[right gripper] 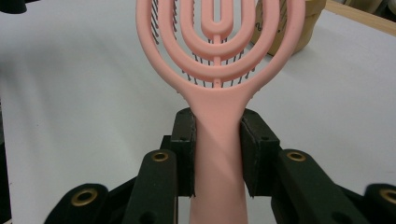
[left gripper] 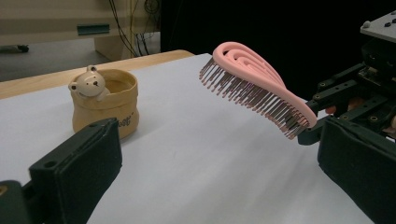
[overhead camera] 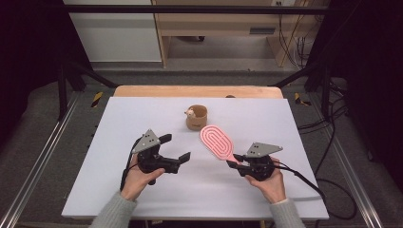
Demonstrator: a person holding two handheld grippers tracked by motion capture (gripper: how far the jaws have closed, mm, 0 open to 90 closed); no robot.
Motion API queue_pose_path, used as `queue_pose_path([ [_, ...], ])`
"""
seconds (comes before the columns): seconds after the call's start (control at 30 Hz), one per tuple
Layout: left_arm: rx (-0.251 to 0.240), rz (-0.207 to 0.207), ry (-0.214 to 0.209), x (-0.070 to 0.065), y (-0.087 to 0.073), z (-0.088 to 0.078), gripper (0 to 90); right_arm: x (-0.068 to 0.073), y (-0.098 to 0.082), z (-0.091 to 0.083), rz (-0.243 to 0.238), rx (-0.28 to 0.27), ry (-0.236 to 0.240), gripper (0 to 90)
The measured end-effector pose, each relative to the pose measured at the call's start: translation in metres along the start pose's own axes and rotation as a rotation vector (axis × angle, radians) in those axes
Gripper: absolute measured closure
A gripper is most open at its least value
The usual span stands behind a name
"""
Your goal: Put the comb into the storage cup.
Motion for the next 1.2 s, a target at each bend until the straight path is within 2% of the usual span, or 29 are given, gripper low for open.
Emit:
queue_pose_path([
  [0.5, 0.010, -0.028, -0.024, -0.006, 0.003, 0.016, 0.0, 0.001, 0.002, 0.001, 0.006, -0.025, -0.004, 69.6],
  [1.2, 0.023, -0.032, -0.054, -0.020, 0.010, 0.032, 0.0, 0.001, 0.003, 0.001, 0.001, -0.038, -0.010, 69.6],
])
Point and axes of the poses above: each handheld gripper's, and its own axes: z roughly forward along the jaws, y roughly out of its top, x roughly to its left, the point moved 9 cm from there along z, roughly forward along the jaws, and after that the axes turned 10 degrees about x, right-handed, at the moved point
